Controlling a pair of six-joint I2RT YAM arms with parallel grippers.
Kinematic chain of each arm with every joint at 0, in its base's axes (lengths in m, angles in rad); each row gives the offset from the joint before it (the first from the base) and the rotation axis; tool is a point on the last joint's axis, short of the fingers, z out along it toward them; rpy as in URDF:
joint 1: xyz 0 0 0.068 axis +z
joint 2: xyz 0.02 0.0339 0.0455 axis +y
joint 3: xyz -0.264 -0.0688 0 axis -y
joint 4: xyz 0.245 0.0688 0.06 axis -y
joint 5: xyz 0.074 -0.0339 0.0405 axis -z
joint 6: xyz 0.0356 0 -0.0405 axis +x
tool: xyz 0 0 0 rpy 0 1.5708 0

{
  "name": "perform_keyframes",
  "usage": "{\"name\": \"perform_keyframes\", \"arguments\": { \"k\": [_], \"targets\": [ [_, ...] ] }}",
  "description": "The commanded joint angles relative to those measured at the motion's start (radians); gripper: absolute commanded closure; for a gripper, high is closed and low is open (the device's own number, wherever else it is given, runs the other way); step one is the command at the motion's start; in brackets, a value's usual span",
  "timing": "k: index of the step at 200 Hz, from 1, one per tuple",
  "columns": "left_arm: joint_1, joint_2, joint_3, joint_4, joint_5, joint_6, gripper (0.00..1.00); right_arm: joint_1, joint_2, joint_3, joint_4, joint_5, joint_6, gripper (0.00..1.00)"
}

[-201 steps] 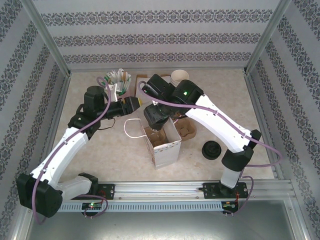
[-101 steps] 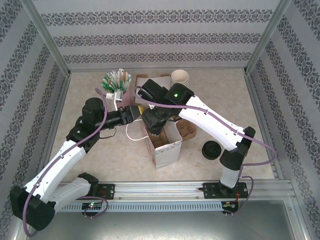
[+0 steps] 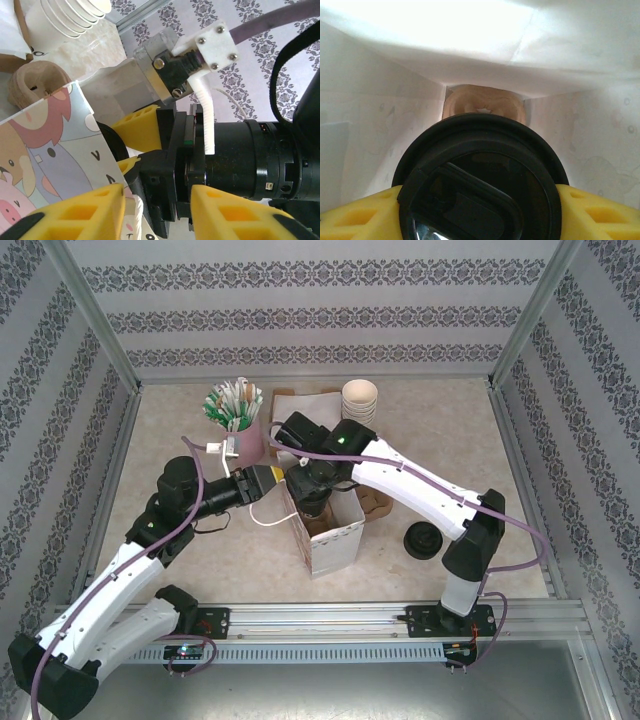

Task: Pack the takeout coffee

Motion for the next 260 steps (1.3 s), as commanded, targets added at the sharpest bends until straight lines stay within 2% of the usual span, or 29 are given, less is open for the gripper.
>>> {"name": "perform_keyframes", "arguments": {
  "k": [1, 45, 80, 130, 198, 260],
  "targets": [
    [-0.010, -0.024, 0.002, 0.000, -0.028, 0.000, 0.64, -0.011, -0.050, -0.035, 0.033, 0.011, 0.034, 0.50],
    [-0.009, -0.045, 0.029, -0.088, -0.082, 0.063, 0.64, -0.011, -0.067, -0.101, 0.076, 0.009, 0.047, 0.51],
    [-0.010, -0.039, 0.088, -0.203, -0.227, 0.138, 0.64, -0.011, -0.064, -0.117, 0.103, -0.002, 0.039, 0.51],
    [-0.001, 0.041, 0.146, -0.194, -0.397, 0.182, 0.58, -0.006, -0.078, -0.139, 0.120, -0.005, 0.038, 0.53],
    [0.081, 0.269, 0.230, -0.137, -0.377, 0.207, 0.58, 0.035, -0.144, -0.173, 0.143, 0.020, 0.040, 0.53],
    [0.088, 0.314, 0.233, -0.118, -0.313, 0.216, 0.58, 0.034, -0.089, -0.203, 0.166, -0.029, 0.043, 0.53]
  ]
}}
